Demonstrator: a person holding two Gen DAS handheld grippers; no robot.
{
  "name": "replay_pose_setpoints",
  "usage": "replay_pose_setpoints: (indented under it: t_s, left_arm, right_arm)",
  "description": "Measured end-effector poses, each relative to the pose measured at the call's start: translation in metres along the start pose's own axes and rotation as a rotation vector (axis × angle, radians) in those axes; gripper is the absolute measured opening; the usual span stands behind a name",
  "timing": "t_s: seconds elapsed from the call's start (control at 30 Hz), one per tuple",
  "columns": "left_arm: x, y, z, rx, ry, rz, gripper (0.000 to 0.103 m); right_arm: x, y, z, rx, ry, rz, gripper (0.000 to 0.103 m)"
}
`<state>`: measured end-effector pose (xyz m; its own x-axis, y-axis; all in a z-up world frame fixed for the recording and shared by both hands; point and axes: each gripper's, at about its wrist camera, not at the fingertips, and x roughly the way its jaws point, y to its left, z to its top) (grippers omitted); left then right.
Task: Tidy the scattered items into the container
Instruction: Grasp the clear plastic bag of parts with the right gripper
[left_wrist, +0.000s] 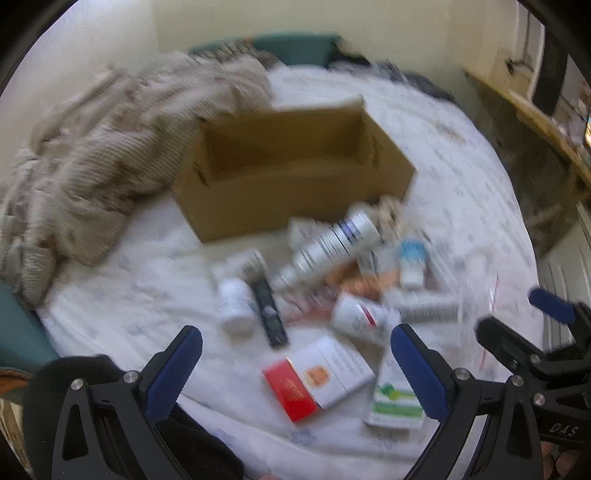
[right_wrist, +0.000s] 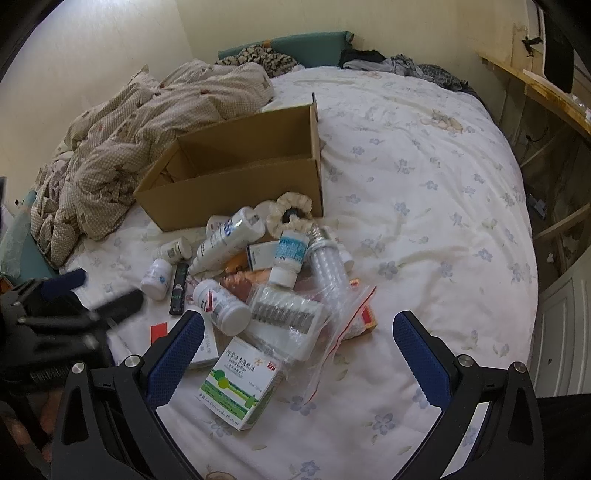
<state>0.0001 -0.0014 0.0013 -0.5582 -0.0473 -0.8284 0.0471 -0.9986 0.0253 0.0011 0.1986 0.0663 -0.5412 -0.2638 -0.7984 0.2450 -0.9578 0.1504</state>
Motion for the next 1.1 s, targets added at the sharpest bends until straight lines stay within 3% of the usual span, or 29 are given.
replay_pose_setpoints:
  t_s: [0.1,0.27,0.4,0.53,0.67,0.8,0.97,1.1]
  left_arm:
    - [-0.014,0.022,0.012,-0.083,-0.048,-0.006,0.102]
    - [-0.014,0.058,0.045,-0.168,-0.032,-0.064,0.102]
    - [-0.017,0.073,0.061,-0.152,-0.013,-0.080,0.102]
    - [-0.013,0.084,0.073,-0.146,0.010,-0.150,0.102]
    - [-0.006,0.084,0.077,-0.116,0.021,-0.220,0.102]
    - [-0.005,0.075,0.073,-0.084,0.019,-0.242,0.102]
    - [-0.002,0.070,0.072,-0.062,0.030,-0.235,0.102]
    - [-0.004,0.072,0.072,-0.082,0.001,-0.258,0.102]
  right_arm:
    - [-0.003,-0.018,0.002,0.063,-0.003,-0.011,0.102]
    - [0.004,-0.048,0.004,0.130,0.061,-0.035,0.101]
    - [0.009,-0.062,0.004,0.166,0.097,-0.030,0.093]
    - [0.031,-0.064,-0.006,0.226,0.193,0.061,0.077]
    - [0.058,-0.058,-0.016,0.265,0.288,0.108,0.077]
    - [0.076,-0.053,-0.017,0.297,0.307,0.144,0.074]
    - [0.087,-0.044,-0.017,0.305,0.306,0.207,0.025]
    - [0.071,-0.031,-0.010,0.231,0.253,0.185,0.017]
